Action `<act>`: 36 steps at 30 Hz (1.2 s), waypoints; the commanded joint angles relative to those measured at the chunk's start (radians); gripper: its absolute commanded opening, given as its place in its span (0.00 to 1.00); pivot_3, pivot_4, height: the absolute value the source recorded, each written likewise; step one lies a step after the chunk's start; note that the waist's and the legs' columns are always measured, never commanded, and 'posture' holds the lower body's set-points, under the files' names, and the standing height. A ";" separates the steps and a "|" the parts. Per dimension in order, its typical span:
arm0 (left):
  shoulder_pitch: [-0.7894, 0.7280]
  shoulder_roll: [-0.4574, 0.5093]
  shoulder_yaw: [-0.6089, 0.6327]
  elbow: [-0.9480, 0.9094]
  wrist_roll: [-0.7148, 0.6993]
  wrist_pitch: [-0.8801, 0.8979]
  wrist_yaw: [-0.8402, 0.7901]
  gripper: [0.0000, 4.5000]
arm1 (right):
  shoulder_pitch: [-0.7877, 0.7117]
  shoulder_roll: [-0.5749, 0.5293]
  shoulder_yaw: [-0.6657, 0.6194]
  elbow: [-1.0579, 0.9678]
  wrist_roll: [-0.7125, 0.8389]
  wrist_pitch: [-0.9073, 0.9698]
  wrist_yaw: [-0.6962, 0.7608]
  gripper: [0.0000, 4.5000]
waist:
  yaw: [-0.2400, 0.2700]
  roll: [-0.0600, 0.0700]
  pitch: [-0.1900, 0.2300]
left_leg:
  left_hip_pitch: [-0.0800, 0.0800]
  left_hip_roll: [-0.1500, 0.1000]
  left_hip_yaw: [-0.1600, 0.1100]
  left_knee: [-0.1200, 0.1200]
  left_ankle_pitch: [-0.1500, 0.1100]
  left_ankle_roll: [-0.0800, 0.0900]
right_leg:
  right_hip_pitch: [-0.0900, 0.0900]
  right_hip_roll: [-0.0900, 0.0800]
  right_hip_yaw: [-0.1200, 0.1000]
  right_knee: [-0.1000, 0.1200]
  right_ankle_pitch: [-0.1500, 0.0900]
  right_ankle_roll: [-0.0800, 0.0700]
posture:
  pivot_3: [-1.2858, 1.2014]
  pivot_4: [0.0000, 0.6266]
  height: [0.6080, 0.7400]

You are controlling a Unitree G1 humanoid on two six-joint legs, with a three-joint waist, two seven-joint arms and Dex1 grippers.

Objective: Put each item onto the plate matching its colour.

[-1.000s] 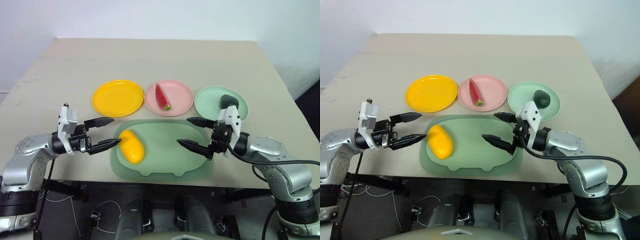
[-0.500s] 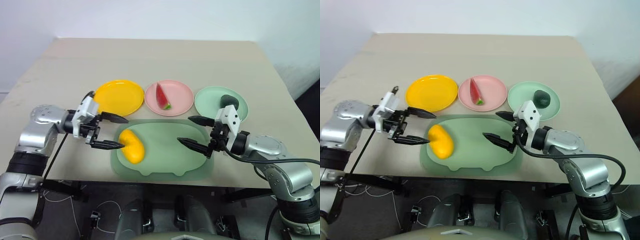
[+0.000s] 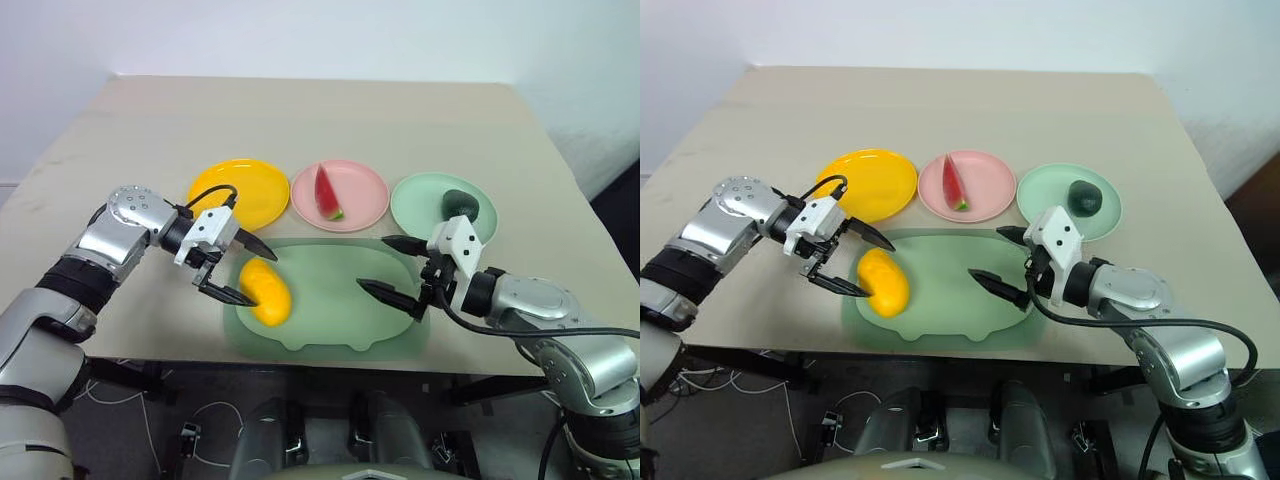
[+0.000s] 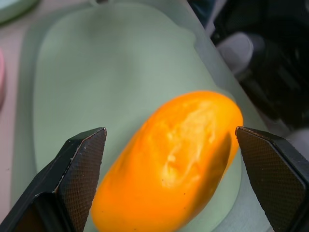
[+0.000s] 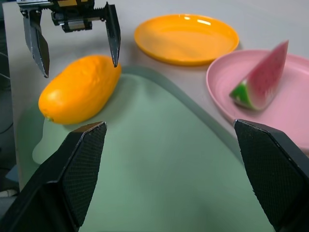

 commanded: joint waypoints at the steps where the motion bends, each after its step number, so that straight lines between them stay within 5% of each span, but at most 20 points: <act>1: -0.048 0.029 -0.092 0.011 -0.037 -0.055 -0.003 1.00 | -0.004 -0.014 -0.018 -0.048 -0.001 -0.001 -0.013 0.99 | -0.001 0.000 0.000 | 0.000 0.000 0.000 0.000 0.000 0.000 | 0.000 0.000 0.000 0.000 0.000 0.000 | 0.52 0.24 0.67; 14: -0.129 -0.025 -0.237 0.114 -0.066 -0.131 -0.003 1.00 | 0.000 -0.030 0.024 -0.022 -0.077 -0.025 -0.028 0.99 | 0.000 0.000 0.000 | 0.000 0.000 -0.001 0.002 -0.001 0.002 | 0.001 0.000 0.000 0.000 0.000 0.001 | 0.52 0.24 0.67; 18: -0.124 -0.018 -0.238 0.097 -0.075 -0.109 -0.003 0.76 | 0.002 -0.041 0.036 0.007 -0.115 -0.046 -0.019 1.00 | -0.001 -0.001 0.000 | 0.000 0.000 -0.001 0.002 -0.001 0.003 | 0.001 0.000 0.000 0.000 -0.001 0.001 | 0.52 0.24 0.67; 22: -0.111 0.002 -0.227 0.066 -0.085 -0.085 -0.003 0.74 | 0.009 -0.049 0.047 0.034 -0.144 -0.082 0.003 1.00 | -0.001 -0.001 0.001 | 0.000 0.000 -0.001 0.002 0.000 0.005 | 0.002 0.000 0.000 0.000 -0.001 0.001 | 0.52 0.24 0.67; 30: -0.056 -0.022 0.145 0.009 -0.171 0.186 -0.003 0.74 | 0.009 -0.032 0.056 0.048 -0.166 -0.115 0.017 1.00 | 0.000 -0.002 0.001 | 0.000 0.000 -0.002 0.003 0.000 0.005 | 0.002 0.000 -0.001 0.001 -0.001 0.002 | 0.52 0.24 0.67; 36: 0.021 -0.083 0.448 0.093 -0.082 0.252 0.252 0.74 | 0.002 0.016 0.069 0.062 -0.158 -0.119 0.002 1.00 | -0.002 -0.002 0.001 | 0.003 0.000 -0.002 0.004 0.000 0.007 | 0.005 0.000 -0.001 0.001 -0.002 0.003 | 0.52 0.24 0.67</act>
